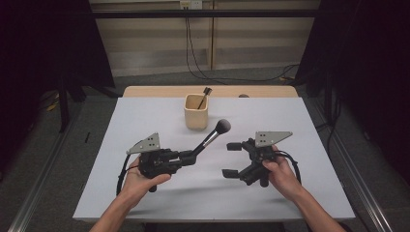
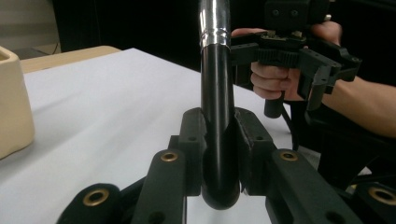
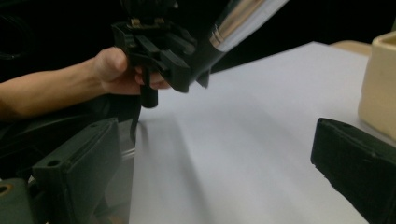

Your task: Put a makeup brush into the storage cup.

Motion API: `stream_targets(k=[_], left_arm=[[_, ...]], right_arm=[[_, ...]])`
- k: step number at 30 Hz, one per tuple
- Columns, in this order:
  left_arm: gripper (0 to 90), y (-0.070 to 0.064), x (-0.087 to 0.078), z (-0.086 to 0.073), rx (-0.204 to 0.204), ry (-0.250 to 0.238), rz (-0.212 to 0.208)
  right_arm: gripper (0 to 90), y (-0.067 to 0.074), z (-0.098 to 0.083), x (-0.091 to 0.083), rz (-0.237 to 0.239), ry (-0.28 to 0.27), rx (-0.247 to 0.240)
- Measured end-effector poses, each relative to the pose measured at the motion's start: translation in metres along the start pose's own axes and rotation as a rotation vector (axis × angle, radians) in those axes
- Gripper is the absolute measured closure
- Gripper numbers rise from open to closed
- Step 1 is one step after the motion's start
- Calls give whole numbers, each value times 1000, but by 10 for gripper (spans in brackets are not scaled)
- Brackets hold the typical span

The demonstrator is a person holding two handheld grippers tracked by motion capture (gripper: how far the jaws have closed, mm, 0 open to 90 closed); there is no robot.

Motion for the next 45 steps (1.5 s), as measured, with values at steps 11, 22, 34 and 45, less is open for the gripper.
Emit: stream_targets(k=[11, 22, 34, 45], left_arm=[[748, -3, 13, 7, 8, -33, -18], [748, -6, 17, 0, 10, -33, -32], [748, -9, 21, -4, 41, -23, -34], [748, -9, 23, -5, 53, -9, -37]], right_arm=[[112, -5, 25, 9, -17, -95, -16], [381, -8, 28, 3, 1, -180, 11], [518, -11, 28, 6, 2, -210, 66], [632, -14, 27, 6, 11, -230, 103]])
Point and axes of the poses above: each handheld gripper's, and its own axes: x roughly forward along the jaws, z roughly out of its top, y roughly to its left, the point moved 4 cm from there along x, roughly forward along the jaws, and after that the axes turned 6 degrees about -x, right-handed, at the moved point
